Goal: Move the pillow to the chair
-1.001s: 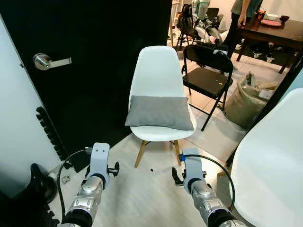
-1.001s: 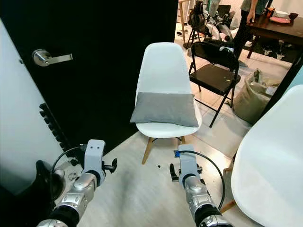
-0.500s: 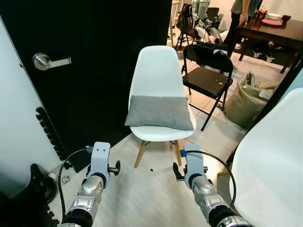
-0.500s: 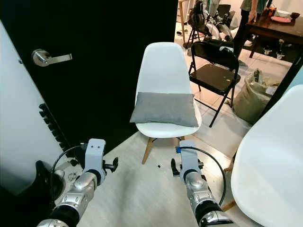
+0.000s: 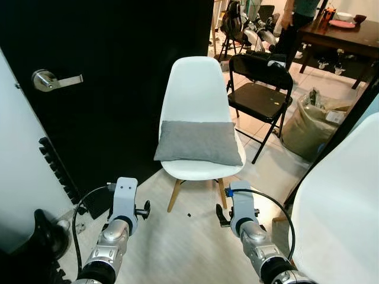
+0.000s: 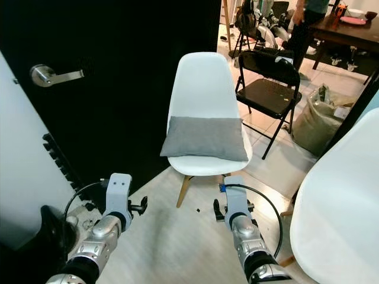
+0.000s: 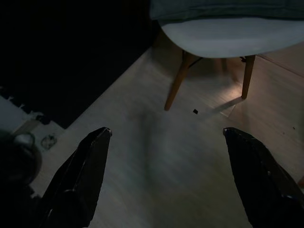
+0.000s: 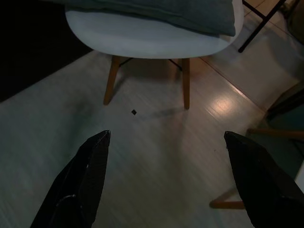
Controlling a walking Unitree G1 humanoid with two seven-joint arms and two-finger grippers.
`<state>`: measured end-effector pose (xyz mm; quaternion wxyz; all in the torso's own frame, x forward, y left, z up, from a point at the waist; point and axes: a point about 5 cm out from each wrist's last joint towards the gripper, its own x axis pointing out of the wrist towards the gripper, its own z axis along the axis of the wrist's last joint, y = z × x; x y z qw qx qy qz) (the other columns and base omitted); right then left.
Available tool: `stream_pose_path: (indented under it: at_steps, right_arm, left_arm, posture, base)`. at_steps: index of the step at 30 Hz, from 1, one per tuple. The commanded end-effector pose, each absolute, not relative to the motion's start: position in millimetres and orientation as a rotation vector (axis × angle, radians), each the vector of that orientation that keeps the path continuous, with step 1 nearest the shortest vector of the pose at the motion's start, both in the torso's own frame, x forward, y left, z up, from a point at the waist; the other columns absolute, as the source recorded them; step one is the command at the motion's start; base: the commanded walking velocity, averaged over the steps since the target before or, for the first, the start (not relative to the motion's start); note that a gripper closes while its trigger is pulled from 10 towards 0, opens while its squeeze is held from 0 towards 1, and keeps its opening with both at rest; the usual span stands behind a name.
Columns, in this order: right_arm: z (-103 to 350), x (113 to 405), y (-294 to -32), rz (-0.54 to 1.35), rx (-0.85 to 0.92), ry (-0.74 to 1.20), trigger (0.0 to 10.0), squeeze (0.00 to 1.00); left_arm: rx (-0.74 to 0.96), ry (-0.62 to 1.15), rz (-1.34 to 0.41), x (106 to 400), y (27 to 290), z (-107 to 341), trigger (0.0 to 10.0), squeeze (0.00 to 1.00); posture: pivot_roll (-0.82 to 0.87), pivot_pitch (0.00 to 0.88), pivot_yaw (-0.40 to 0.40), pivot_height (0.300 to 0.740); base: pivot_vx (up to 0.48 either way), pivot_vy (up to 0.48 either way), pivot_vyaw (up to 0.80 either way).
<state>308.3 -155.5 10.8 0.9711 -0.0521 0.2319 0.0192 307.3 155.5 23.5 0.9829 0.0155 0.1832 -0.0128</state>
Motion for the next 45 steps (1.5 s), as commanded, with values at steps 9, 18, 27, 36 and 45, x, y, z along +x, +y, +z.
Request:
stream_pose_path:
  at_steps: [9,18,27,36,45]
  right_arm:
    - [8.8,306.8,-155.0,0.035,-0.092,0.472,10.0,0.00]
    - [7.9,305.7,-156.2,0.026,-0.088,0.473,10.0,0.00]
    - [6.2,303.9,-158.3,0.019,-0.085,0.477,10.0,0.00]
    - [5.5,303.6,-158.1,0.016,-0.083,0.485,10.0,0.00]
    - [6.3,304.6,-158.6,0.015,-0.089,0.486,10.0,0.00]
  left_arm:
    - [0.046,0.356,-0.031,310.0,157.2,26.6,10.0,0.00]
    - [0.090,0.343,-0.043,310.5,155.9,27.8,10.0,0.00]
    - [0.103,0.357,-0.040,309.2,155.6,25.5,10.0,0.00]
    - [0.106,0.365,-0.032,310.2,156.8,25.5,10.0,0.00]
    - [0.129,0.401,0.010,311.1,160.9,23.2,10.0,0.00]
  posture:
    - [0.04,0.019,-0.037,0.740]
    - [0.04,0.030,-0.033,0.740]
    - [0.04,0.041,-0.031,0.740]
    - [0.03,0.045,-0.028,0.740]
    - [0.03,0.044,-0.026,0.740]
  base:
    - [0.367,0.000,0.00]
    - [0.138,0.000,0.00]
    - [0.000,0.000,0.00]
    - [0.000,0.000,0.00]
    - [0.000,0.000,0.00]
